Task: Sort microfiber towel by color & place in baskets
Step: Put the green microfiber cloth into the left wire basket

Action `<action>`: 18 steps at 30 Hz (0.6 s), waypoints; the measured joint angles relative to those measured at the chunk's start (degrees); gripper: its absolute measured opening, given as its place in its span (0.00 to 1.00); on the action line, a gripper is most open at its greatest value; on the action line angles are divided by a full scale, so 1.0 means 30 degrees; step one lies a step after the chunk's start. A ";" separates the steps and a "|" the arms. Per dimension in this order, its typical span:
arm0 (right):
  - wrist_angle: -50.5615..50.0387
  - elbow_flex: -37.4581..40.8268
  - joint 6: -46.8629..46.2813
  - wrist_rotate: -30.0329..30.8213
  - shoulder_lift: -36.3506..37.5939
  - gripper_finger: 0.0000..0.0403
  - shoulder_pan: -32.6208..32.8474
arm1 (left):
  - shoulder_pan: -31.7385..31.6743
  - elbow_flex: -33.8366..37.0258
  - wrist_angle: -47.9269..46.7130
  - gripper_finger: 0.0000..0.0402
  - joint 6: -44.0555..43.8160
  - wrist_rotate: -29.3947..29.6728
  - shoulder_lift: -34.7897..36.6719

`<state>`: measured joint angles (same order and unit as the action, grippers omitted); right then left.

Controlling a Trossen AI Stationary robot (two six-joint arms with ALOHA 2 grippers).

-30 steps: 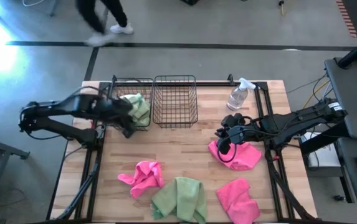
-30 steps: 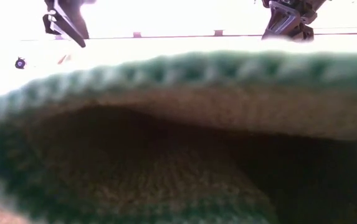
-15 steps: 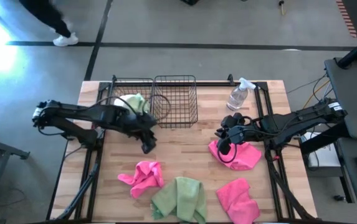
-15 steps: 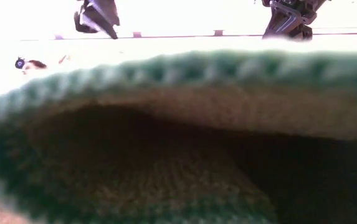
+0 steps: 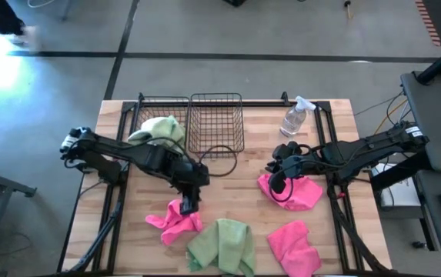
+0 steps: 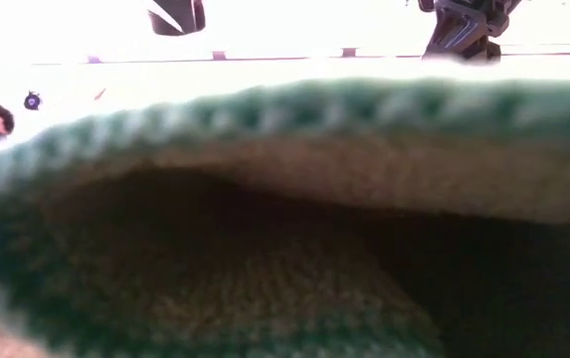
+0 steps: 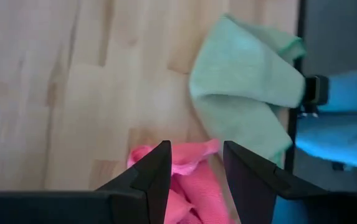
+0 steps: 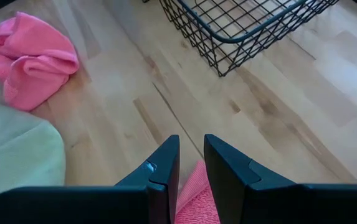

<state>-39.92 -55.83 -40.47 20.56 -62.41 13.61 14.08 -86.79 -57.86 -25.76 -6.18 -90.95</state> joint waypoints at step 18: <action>-0.0087 0.0000 -0.2056 -0.1708 -0.0554 0.17 0.0000 | 0.1335 -0.0295 0.5114 0.32 0.2614 -0.1380 -0.3016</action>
<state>-40.18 -55.83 -46.64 15.43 -64.07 13.61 18.09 -87.68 -42.52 -17.92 -10.32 -100.00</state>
